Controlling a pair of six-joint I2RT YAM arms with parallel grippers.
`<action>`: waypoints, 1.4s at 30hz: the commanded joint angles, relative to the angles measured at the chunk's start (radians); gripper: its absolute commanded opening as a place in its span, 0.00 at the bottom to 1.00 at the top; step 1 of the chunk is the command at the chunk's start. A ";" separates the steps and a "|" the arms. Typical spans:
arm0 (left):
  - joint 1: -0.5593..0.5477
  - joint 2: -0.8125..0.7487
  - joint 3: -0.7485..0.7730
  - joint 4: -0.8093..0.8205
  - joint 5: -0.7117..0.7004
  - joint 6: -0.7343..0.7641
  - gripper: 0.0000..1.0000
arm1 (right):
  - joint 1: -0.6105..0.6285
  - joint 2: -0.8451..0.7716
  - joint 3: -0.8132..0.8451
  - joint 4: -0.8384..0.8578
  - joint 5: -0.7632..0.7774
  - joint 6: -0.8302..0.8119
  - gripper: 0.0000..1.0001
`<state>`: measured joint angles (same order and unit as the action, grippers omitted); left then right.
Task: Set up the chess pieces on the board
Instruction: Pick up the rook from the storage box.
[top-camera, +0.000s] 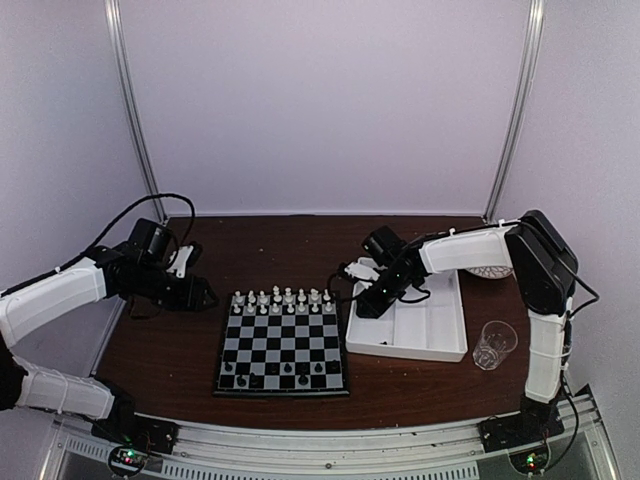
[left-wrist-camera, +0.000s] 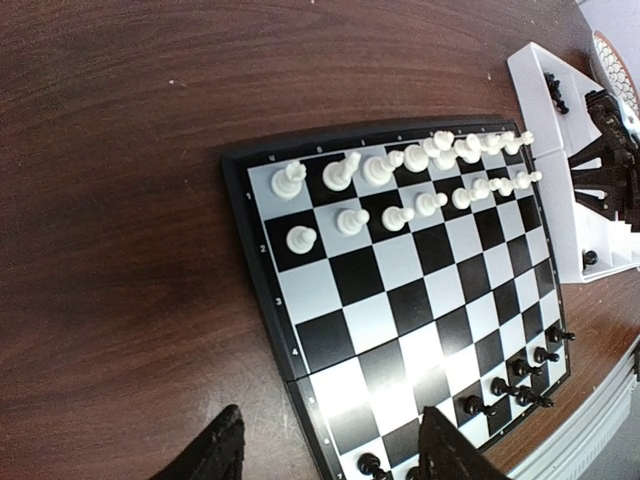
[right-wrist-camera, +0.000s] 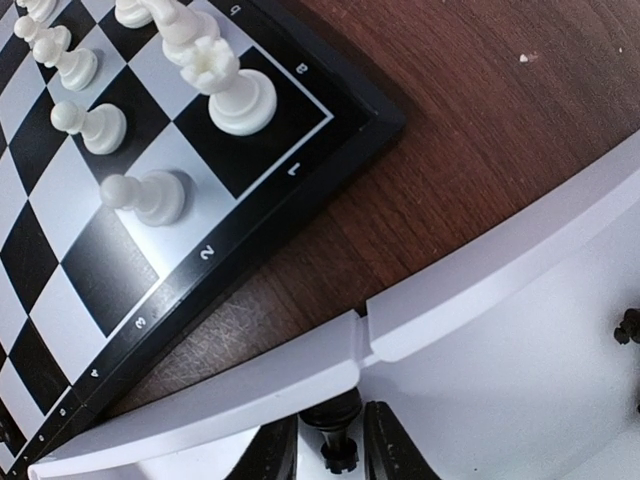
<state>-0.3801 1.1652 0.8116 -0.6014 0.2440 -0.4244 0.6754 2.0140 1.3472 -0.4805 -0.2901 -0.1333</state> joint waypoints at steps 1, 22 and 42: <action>0.007 -0.027 -0.009 0.057 0.042 0.004 0.59 | -0.009 0.035 -0.033 -0.093 0.078 -0.019 0.26; 0.007 -0.060 -0.012 0.066 0.065 -0.005 0.59 | -0.011 -0.016 -0.071 -0.149 0.077 -0.054 0.27; -0.234 0.100 0.075 0.256 0.095 -0.144 0.58 | -0.009 -0.246 -0.081 -0.191 -0.073 -0.155 0.03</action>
<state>-0.5034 1.1877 0.8154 -0.4679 0.3435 -0.5110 0.6674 1.8828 1.2629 -0.6163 -0.2718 -0.2417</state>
